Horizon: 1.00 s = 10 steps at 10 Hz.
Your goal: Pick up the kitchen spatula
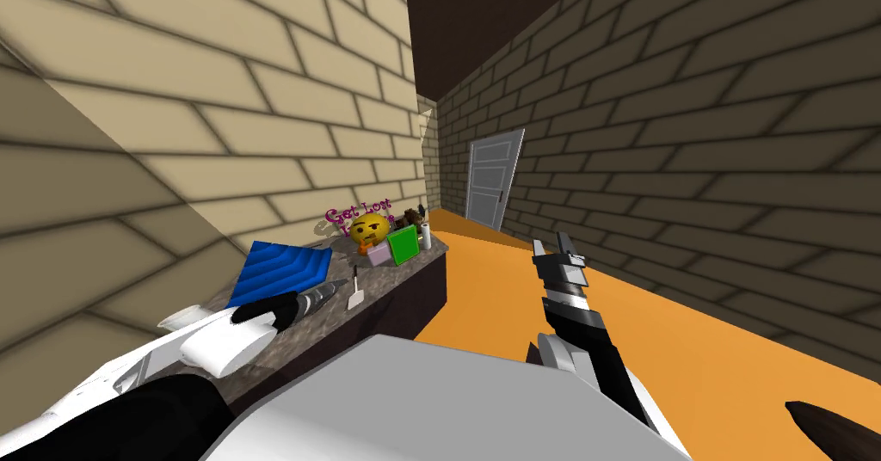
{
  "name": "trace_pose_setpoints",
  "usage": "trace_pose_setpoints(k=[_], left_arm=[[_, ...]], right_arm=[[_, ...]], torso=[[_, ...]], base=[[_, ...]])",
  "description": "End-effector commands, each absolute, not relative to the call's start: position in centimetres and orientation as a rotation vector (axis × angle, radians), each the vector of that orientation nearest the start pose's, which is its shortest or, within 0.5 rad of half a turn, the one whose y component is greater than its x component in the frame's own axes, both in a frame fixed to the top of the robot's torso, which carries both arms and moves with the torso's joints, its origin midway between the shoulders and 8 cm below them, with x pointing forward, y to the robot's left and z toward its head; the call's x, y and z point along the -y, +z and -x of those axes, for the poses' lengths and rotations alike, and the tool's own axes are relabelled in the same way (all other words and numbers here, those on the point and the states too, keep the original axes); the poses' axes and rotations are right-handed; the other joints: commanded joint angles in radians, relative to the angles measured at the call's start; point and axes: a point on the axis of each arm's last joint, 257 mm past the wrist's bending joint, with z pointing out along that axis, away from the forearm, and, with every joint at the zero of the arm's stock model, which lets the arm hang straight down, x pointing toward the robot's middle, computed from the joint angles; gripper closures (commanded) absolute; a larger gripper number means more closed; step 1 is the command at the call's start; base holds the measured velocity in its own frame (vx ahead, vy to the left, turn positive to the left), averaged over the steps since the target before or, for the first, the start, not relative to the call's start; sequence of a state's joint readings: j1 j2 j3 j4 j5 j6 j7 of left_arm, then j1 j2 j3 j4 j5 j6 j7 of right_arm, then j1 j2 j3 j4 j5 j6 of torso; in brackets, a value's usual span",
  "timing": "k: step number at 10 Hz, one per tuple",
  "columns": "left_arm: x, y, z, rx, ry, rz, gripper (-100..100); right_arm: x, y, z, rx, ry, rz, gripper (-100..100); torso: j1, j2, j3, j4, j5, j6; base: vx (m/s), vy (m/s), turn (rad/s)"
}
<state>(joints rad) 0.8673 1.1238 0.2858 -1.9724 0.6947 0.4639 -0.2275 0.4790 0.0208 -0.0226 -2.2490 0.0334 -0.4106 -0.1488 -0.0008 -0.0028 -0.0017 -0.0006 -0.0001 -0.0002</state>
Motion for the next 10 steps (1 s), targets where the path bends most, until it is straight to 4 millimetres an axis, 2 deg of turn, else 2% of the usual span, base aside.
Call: trace_pose_setpoints(k=[1, 2, 3, 5, 6, 10], left_arm=[[-56.3, -29.1, -26.1, -2.104, -0.135, 1.227, -100], [-56.7, -29.8, -25.1, -2.145, -0.101, 1.248, -100], [-56.8, -29.9, -24.9, -2.149, -0.095, 1.253, -100], [-57.8, -31.2, -22.5, -2.232, -0.015, 1.298, -100], [-57.7, -31.2, -22.5, -2.231, -0.019, 1.303, -100], [-59.0, -32.7, -18.2, -2.368, 0.113, 1.384, -100]], right_arm=[[28.8, 0.0, -36.5, -0.634, 1.377, -0.795, 0], [28.8, 0.0, -36.5, -0.634, 1.377, -0.795, 0], [28.8, 0.0, -36.5, -0.634, 1.377, -0.795, 0], [28.8, 0.0, -36.5, -0.634, 1.377, -0.795, 0], [28.8, 0.0, -36.5, -0.634, 1.377, -0.795, 0], [28.8, 0.0, -36.5, -0.634, 1.377, -0.795, 0]], torso=[[0.000, 0.000, 0.000, 0.000, 0.000, 0.000], [0.000, -0.001, 0.000, 0.000, 0.000, 0.001], [0.001, -0.002, -0.001, 0.000, 0.000, 0.001], [0.000, 0.000, 0.000, 0.000, 0.000, 0.000], [0.000, -0.001, 0.000, 0.000, 0.000, 0.001], [0.000, -0.001, -0.001, 0.000, 0.000, 0.000]], base=[[0.051, -0.009, -0.129], [0.066, -0.002, -0.256], [0.044, 0.006, -0.088], [0.043, -0.007, -0.195], [0.043, 0.001, -0.077], [0.051, 0.004, -0.174]])
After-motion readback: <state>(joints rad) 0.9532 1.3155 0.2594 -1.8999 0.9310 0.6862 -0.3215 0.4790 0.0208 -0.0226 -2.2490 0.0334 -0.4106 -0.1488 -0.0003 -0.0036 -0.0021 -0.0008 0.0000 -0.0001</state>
